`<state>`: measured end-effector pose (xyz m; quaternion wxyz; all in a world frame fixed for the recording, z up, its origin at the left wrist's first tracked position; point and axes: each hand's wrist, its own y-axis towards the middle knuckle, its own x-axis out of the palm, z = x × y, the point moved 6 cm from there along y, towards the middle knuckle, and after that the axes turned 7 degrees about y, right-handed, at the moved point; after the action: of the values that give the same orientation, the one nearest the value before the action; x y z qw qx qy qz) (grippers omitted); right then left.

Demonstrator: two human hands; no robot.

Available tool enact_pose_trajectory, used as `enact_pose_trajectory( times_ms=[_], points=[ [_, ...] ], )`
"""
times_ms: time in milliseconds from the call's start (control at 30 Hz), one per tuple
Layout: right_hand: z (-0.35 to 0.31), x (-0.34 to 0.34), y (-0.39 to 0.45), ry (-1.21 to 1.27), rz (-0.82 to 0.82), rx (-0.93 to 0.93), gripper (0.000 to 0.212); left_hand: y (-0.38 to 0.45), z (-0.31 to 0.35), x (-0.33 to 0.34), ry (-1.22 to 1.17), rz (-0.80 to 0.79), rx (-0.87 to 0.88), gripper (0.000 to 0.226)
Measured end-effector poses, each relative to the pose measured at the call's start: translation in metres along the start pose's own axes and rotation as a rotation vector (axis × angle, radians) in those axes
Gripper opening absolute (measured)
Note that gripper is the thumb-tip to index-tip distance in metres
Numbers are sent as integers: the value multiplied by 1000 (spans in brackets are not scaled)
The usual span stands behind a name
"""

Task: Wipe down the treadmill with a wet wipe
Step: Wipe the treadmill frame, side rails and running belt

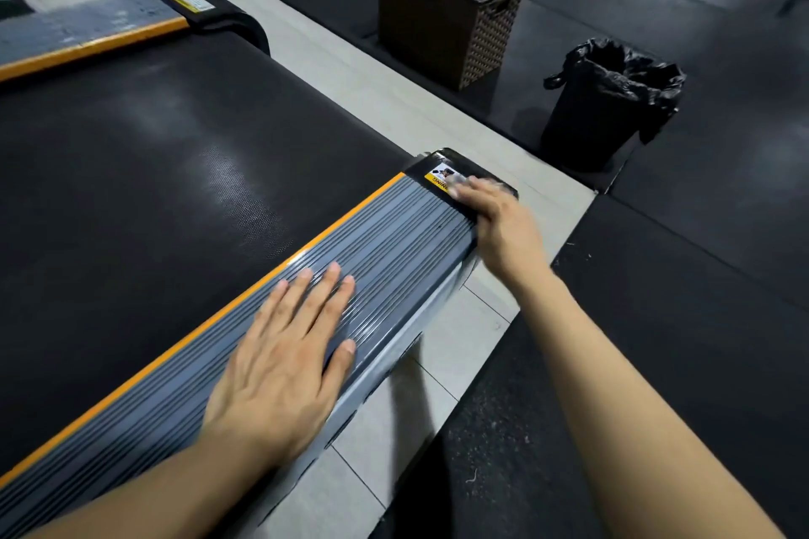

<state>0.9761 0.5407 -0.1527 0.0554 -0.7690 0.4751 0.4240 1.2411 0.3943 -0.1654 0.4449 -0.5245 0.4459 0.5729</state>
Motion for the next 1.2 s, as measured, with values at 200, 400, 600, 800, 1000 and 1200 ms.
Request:
enact_pose_trajectory(
  times_ms=[200, 400, 600, 800, 1000, 1200],
  points=[
    [58, -26, 20, 132, 220, 522, 51, 0, 0, 0, -5, -5, 4, 62],
    [-48, 19, -57, -28, 85, -35, 42, 0, -1, 1, 6, -12, 4, 63],
    [29, -23, -1, 73, 168, 346, 43, 0, 1, 2, 0, 1, 7, 63],
    [16, -7, -9, 139, 252, 476, 36, 2, 0, -1, -17, -48, -2, 61],
    [-60, 23, -76, 211, 9, 367, 32, 2, 4, -8, -2, -210, -42, 66],
    [-85, -17, -83, 68, -330, 317, 46, 10, 24, -43, 15, -667, -101, 69]
  ],
)
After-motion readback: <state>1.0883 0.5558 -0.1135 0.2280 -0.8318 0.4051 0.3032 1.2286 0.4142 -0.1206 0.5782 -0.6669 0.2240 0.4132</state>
